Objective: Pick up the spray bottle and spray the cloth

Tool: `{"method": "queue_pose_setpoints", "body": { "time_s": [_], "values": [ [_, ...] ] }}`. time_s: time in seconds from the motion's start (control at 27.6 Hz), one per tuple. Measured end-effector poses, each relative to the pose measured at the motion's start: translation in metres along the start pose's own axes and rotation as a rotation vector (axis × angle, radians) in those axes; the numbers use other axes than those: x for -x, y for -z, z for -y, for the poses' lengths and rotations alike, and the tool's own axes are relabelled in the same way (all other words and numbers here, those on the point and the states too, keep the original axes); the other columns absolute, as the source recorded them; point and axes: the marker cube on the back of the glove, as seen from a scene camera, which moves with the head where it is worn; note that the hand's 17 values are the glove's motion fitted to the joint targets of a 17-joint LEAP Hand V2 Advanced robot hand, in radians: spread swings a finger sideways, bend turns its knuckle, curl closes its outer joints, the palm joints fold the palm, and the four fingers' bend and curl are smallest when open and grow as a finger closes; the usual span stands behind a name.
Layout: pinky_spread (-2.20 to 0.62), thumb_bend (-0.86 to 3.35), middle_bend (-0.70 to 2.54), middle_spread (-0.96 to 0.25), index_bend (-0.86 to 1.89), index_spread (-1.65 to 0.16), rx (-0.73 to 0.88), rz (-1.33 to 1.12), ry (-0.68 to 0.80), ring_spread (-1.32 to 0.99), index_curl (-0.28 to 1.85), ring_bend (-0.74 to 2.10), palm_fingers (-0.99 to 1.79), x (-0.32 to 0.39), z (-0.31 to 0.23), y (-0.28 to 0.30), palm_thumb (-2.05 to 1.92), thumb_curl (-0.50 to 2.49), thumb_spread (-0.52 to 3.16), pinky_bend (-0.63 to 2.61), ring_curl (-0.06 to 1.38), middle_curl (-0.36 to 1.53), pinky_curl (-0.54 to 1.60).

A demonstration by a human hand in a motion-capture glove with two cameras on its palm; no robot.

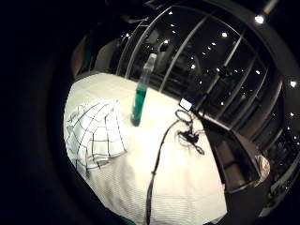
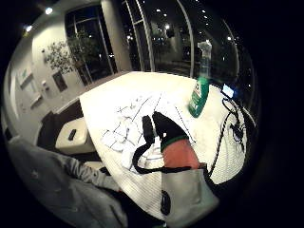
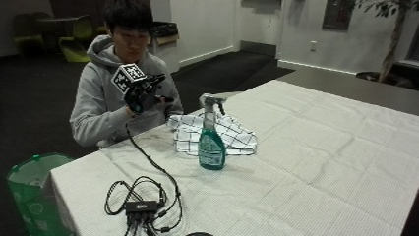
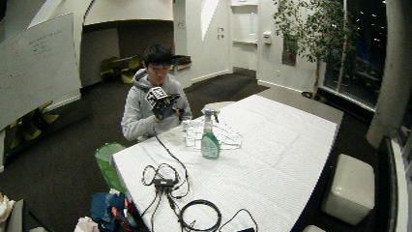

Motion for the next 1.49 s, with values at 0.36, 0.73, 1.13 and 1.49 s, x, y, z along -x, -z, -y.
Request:
{"method": "queue_pose_setpoints", "body": {
  "time_s": [0.36,0.73,1.13,1.49],
  "values": [
    [0.25,0.0,0.22,0.04,0.08,-0.25,-0.01,0.199,-0.143,0.14,0.17,0.31,0.14,-0.047,0.02,-0.024,0.46,0.24,0.96,0.53,0.18,0.23,0.29],
    [0.25,-0.03,0.22,0.08,0.09,-0.21,0.03,0.445,-0.379,0.14,0.15,0.39,0.1,-0.079,0.046,-0.065,0.4,0.26,0.94,0.57,0.22,0.26,0.31],
    [0.25,-0.02,0.23,0.09,0.1,-0.18,0.055,0.611,-0.578,0.15,0.16,0.42,0.07,-0.098,0.084,-0.124,0.48,0.29,0.96,0.6,0.25,0.29,0.33],
    [0.25,-0.03,0.22,0.09,0.11,-0.18,0.124,0.785,-0.722,0.15,0.16,0.45,0.06,-0.105,0.115,-0.183,0.49,0.31,0.96,0.62,0.26,0.3,0.34]
  ]
}}
